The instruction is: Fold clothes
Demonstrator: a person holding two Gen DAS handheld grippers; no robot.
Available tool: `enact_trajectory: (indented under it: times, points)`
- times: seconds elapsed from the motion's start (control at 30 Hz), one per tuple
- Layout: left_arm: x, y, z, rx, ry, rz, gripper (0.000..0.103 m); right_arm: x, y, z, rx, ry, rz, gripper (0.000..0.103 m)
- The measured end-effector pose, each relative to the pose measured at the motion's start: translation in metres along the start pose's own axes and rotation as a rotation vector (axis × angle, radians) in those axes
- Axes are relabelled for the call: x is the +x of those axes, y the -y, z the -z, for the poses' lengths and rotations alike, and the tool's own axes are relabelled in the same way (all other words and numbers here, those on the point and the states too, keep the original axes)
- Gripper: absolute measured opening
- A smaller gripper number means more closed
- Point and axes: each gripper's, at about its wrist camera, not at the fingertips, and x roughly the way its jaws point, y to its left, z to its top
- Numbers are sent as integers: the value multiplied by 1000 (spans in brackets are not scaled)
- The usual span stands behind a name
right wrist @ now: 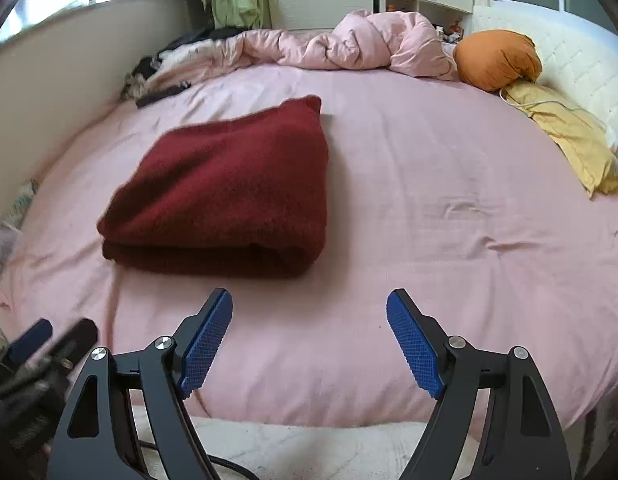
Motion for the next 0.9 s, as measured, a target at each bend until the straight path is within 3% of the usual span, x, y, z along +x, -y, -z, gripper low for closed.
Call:
enact_trajectory:
  times: [0.63,0.9]
  points:
    - [-11,25,7,136,25,-116,92,-15,2,6,2,80,-70,80]
    - [-17,27,9,145,40,-135,92,-18,3,6,3,96,-85,80]
